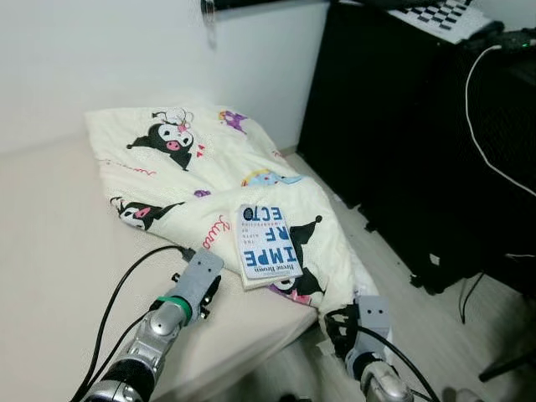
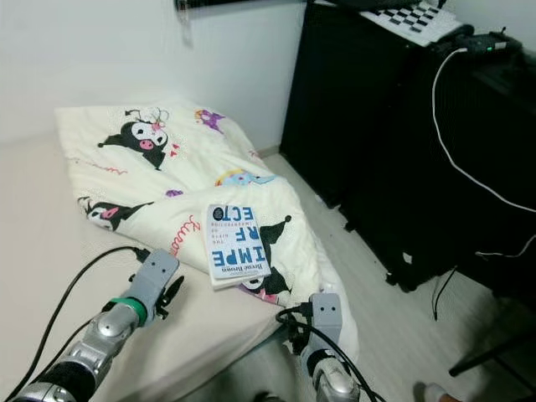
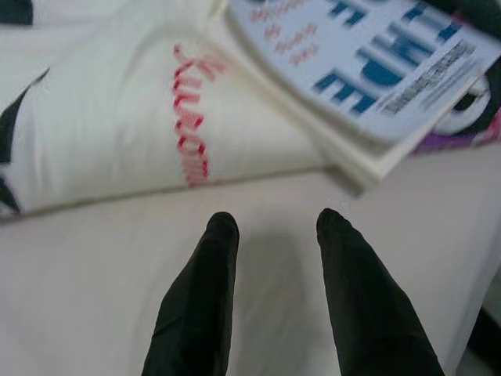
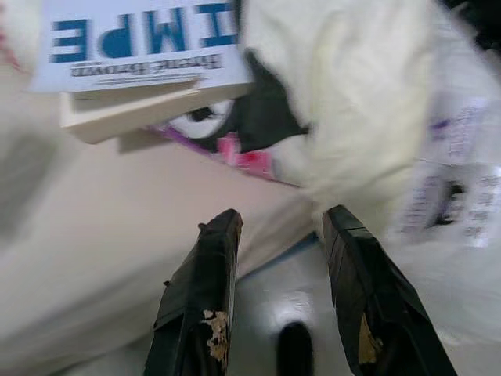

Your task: Clean up the room

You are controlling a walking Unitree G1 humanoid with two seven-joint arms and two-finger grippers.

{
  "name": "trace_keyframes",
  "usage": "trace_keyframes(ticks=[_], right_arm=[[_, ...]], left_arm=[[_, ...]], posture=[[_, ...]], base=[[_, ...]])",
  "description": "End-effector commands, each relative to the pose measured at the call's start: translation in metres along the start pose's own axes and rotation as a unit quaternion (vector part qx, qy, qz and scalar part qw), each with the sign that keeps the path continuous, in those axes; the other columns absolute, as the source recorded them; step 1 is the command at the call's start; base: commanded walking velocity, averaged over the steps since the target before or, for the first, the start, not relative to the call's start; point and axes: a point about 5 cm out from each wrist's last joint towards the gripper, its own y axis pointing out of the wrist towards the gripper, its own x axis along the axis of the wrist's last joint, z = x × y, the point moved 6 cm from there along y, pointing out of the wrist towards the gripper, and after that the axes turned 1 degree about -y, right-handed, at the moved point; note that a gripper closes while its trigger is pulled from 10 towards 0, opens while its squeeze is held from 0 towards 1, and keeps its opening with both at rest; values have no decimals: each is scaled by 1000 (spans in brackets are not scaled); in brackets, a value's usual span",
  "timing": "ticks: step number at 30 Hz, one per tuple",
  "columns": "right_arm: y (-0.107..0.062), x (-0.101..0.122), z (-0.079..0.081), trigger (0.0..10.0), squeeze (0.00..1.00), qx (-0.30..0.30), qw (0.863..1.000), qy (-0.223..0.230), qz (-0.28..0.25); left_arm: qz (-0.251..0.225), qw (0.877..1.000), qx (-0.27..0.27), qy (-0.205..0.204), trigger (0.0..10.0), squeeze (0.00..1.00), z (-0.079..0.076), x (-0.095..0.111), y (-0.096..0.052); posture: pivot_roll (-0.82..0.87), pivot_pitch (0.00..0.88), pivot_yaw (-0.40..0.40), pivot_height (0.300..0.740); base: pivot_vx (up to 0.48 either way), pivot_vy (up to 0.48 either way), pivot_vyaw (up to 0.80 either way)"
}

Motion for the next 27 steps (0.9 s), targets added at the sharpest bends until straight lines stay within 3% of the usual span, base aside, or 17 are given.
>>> trace_keyframes(ticks=[1,8,15,16,17,19,20,22,24,27], right_arm=[[-5,-11,-4,10000,0,-7,1000,7,17],[-5,-10,-2,10000,0,-4,1000,9,14],[-1,6,-9,10000,0,-20,1000,17,-17],[3,22,-12,10000,0,-26,998,26,-46],[3,22,-12,10000,0,-26,998,26,-46],[12,55,-14,10000,0,-30,992,61,-103],[12,55,-14,10000,0,-30,992,61,-103],[17,83,-13,10000,0,-26,983,103,-148],[19,93,-13,10000,0,-22,979,121,-163],[26,132,2,10000,0,11,966,149,-211]], left_arm=[[19,1000,-8,-3,10000,0,-6,-12,-3],[9,1000,-3,-1,10000,0,-5,-10,-4],[-48,997,3,52,10000,0,-2,12,-5],[-77,994,-6,81,10000,0,-4,24,-6],[-77,994,-6,81,10000,0,-4,24,-6],[-127,984,-27,126,10000,0,-11,46,-10],[-127,984,-27,126,10000,0,-11,46,-10],[-160,975,-42,149,10000,0,-16,62,-13],[-171,972,-46,155,10000,0,-18,67,-15],[-205,964,-56,161,10000,0,-25,90,-17]], posture=[[54,61,20,740],[53,57,20,740],[56,69,20,740],[59,76,19,740],[59,76,19,740],[63,82,24,740],[63,82,24,740],[63,82,24,740],[63,82,24,740],[67,89,30,730]], base=[[0,0,0],[0,0,0],[0,0,0],[0,0,0],[0,0,0],[0,0,0],[0,0,0],[0,0,0],[0,0,0],[0,0,0]])
